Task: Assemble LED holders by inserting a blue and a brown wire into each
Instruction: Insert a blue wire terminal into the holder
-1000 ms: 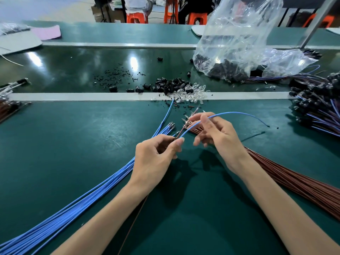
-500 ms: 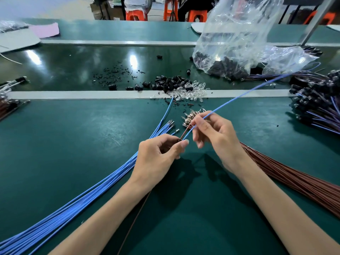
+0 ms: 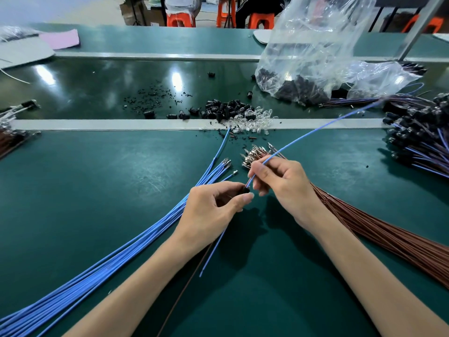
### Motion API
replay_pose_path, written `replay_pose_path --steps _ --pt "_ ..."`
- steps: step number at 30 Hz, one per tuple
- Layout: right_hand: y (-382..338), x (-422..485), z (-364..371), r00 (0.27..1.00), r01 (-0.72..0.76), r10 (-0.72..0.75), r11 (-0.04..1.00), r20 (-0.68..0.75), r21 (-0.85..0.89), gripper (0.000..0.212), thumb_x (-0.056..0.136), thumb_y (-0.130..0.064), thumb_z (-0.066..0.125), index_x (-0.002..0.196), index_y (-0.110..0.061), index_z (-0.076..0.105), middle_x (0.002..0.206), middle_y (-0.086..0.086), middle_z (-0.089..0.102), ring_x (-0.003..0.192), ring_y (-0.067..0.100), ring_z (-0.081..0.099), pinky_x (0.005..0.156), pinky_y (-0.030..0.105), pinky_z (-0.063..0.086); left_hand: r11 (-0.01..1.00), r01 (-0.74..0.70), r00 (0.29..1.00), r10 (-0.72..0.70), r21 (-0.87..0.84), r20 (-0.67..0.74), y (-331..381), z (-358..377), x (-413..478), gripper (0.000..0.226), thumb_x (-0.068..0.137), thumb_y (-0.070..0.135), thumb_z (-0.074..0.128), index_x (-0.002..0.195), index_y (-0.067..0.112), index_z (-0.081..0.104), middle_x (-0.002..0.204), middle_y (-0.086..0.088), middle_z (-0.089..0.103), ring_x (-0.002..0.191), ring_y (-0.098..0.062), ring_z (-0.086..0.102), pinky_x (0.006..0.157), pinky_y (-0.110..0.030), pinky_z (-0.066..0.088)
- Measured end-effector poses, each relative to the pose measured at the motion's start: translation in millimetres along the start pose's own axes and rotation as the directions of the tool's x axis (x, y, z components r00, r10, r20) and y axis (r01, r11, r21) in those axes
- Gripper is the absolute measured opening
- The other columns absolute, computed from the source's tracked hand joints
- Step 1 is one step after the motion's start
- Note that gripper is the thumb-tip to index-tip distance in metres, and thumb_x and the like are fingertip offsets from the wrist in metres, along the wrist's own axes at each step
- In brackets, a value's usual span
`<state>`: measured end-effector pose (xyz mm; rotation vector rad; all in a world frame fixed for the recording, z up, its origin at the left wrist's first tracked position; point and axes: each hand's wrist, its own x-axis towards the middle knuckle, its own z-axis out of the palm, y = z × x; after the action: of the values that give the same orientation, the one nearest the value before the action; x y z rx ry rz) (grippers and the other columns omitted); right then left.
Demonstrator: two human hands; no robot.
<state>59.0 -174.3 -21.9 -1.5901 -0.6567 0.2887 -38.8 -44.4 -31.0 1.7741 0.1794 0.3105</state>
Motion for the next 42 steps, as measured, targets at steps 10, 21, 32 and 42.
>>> replay_pose_path --steps 10,21,32,42 --pt "-3.8 -1.5 1.1 0.999 -0.015 0.011 0.995 0.044 0.097 0.011 0.092 -0.021 0.059 0.089 -0.012 0.064 0.06 -0.003 0.063 0.05 0.01 0.053 0.054 0.017 0.046 0.999 -0.034 0.999 0.035 0.024 -0.013 0.0 1.1 1.2 0.027 0.076 0.043 0.061 0.078 0.017 0.07 0.069 0.0 0.07 0.061 -0.013 0.064 0.067 -0.028 0.054" --pt "-4.2 -2.2 2.0 0.997 0.008 -0.003 0.997 0.071 -0.075 0.022 0.095 -0.012 0.055 0.075 -0.014 0.063 0.054 -0.009 0.058 0.047 0.004 0.049 0.052 0.013 0.042 0.999 -0.008 1.0 0.007 0.047 0.02 0.1 1.0 -0.5 0.025 0.076 0.047 0.062 0.08 0.023 0.07 0.07 0.003 0.071 0.067 -0.018 0.067 0.074 -0.037 0.056" --pt "-3.8 -3.0 3.6 0.993 -0.014 0.023 0.997 0.116 -0.076 0.019 0.094 -0.018 0.059 0.076 -0.018 0.066 0.054 -0.006 0.053 0.049 0.005 0.045 0.048 0.013 0.037 0.998 -0.001 1.0 0.0 0.061 0.014 -0.8 0.6 0.6 0.013 0.088 0.024 0.065 0.083 0.014 0.072 0.07 0.0 0.071 0.064 -0.014 0.066 0.072 -0.034 0.056" --pt "-8.3 -3.9 -0.8 0.997 0.003 0.001 0.999 0.081 -0.049 0.019 0.091 -0.02 0.062 0.075 -0.018 0.073 0.049 -0.009 0.049 0.048 0.001 0.042 0.05 0.009 0.034 1.0 0.012 1.0 -0.012 0.02 0.028 -0.4 0.7 0.1 0.022 0.081 0.038 0.063 0.083 0.018 0.071 0.07 0.003 0.072 0.066 -0.014 0.068 0.073 -0.034 0.057"
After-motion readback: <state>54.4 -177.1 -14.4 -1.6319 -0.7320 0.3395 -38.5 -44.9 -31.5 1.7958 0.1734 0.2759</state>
